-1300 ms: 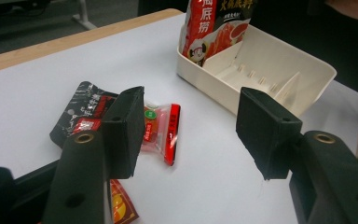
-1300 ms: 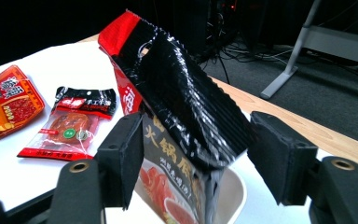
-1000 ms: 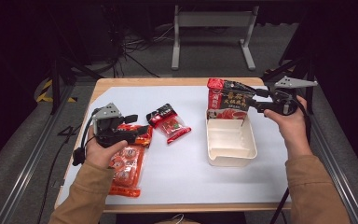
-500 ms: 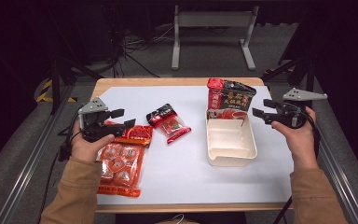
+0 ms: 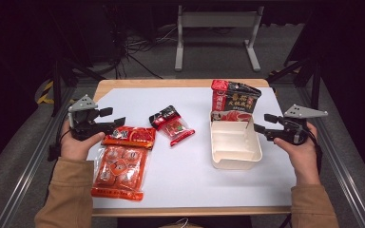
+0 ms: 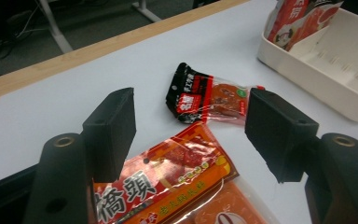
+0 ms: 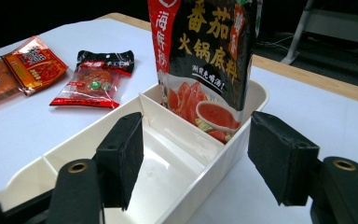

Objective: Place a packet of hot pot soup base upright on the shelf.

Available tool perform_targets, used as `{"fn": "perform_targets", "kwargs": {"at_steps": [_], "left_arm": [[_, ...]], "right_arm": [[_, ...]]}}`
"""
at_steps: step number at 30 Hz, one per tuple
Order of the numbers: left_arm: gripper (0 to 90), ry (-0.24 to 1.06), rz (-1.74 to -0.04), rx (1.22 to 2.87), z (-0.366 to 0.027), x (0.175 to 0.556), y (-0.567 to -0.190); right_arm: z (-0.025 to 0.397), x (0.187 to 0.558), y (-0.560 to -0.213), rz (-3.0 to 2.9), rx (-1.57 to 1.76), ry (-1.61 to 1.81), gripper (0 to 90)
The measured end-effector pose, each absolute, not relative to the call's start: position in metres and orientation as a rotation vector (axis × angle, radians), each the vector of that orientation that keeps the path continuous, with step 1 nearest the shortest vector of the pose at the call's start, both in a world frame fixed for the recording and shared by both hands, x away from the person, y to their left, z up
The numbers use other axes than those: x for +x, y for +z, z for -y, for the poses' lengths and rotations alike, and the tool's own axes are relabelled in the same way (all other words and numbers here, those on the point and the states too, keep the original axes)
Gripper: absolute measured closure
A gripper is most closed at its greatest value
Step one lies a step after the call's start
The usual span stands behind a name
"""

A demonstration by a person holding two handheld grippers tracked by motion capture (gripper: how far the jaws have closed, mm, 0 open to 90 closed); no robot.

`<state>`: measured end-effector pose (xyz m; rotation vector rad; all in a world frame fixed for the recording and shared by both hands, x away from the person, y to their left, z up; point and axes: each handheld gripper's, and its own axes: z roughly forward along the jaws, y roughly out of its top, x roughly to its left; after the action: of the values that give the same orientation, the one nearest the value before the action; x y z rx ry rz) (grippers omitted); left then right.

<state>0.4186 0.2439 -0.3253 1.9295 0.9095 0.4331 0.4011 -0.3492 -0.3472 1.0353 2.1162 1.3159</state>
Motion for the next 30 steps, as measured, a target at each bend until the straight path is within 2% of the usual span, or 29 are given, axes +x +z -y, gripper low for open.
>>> {"fn": "perform_targets", "kwargs": {"at_steps": [19,23,25,30], "left_arm": [[28.1,0.413,-1.060,1.937,-0.279,0.446,-0.350],[27.9,0.410,-1.057,1.968,-0.279,0.453,-0.358],[28.5,0.410,-1.059,1.989,-0.278,0.456,-0.364],[32.0,0.400,-1.076,1.951,-0.280,0.461,-0.376]], "right_arm": [[0.361,0.394,-0.364,-2.062,1.059,1.332,39.0],[0.362,0.392,-0.364,-2.057,1.058,1.363,42.5],[0.362,0.391,-0.364,-2.063,1.059,1.373,47.4],[0.360,0.391,-0.365,-2.088,1.066,1.393,46.9]]}}
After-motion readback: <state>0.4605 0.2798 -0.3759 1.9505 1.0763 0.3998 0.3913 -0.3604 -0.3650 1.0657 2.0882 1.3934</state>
